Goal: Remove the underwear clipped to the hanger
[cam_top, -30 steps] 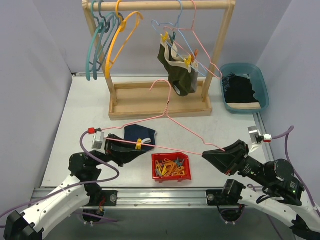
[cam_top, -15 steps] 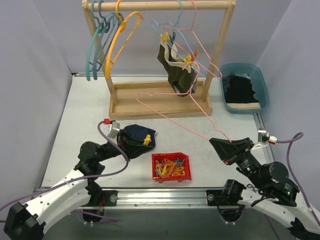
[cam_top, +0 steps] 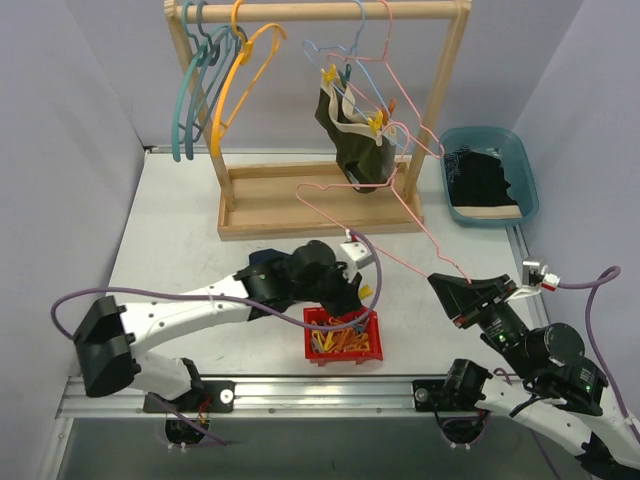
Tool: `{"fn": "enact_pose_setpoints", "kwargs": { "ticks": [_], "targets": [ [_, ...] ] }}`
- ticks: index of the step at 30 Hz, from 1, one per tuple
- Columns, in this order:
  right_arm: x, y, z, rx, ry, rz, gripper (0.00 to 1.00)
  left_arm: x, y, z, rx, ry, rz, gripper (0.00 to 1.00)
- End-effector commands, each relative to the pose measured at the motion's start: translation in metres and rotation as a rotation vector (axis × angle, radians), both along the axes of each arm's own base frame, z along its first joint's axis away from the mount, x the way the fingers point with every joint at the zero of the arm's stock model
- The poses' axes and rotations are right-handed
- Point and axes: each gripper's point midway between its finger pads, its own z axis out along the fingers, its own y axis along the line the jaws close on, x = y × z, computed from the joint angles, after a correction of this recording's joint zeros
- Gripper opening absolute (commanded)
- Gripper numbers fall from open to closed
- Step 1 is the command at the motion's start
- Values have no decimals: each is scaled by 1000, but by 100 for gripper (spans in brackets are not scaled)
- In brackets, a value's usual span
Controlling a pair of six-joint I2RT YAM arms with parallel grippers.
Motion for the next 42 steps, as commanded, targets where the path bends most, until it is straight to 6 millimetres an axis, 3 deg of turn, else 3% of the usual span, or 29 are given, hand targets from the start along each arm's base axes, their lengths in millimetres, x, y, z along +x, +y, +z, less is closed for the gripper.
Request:
{"fn": "enact_pose_setpoints", "kwargs": {
  "ticks": [1, 6, 9, 10, 11, 13, 16, 18, 19, 20, 23, 24, 26, 29, 34, 42],
  "targets": [
    [5, -4, 17, -10, -28, -38, 0, 3, 32, -53, 348, -47, 62, 3],
    [13, 1, 11, -77, -5, -61, 0, 4, 40, -89, 538, -33, 80, 4],
    [16, 4, 10, -103, -3, -69, 0, -3, 38, -92, 565, -27, 63, 25],
    [18, 4, 12, -112, -5, -78, 0, -4, 38, -91, 564, -29, 61, 45],
    [19, 3, 14, -115, -7, -83, 0, -6, 37, -88, 558, -33, 65, 54],
    [23, 5, 14, -136, -1, -100, 0, -5, 40, -81, 553, -44, 83, 95],
    [31, 10, 19, -167, -1, -125, 0, -1, 46, -63, 513, -63, 141, 94],
    [37, 15, 27, -183, -11, -137, 0, 8, 54, -39, 446, -92, 239, 94],
    [43, 27, 28, -204, -11, -137, 0, 10, 61, -34, 429, -100, 279, 94],
    [47, 32, 29, -228, -23, -136, 0, 14, 67, -9, 344, -117, 343, 94],
    [64, 58, 38, -277, -39, -145, 0, 13, 86, 29, 175, -130, 421, 94],
    [70, 63, 50, -277, -67, -159, 0, 12, 90, 37, 135, -130, 433, 94],
    [86, 82, 54, -308, -84, -182, 0, 11, 107, 53, 49, -135, 480, 94],
    [109, 98, 69, -351, -129, -261, 0, 11, 128, 64, -11, -139, 540, 94],
    [139, 120, 103, -416, -236, -371, 0, 8, 150, 53, -1, -123, 589, 94],
    [157, 130, 146, -412, -330, -471, 0, 4, 180, 52, -82, -110, 669, 94]
  ]
}}
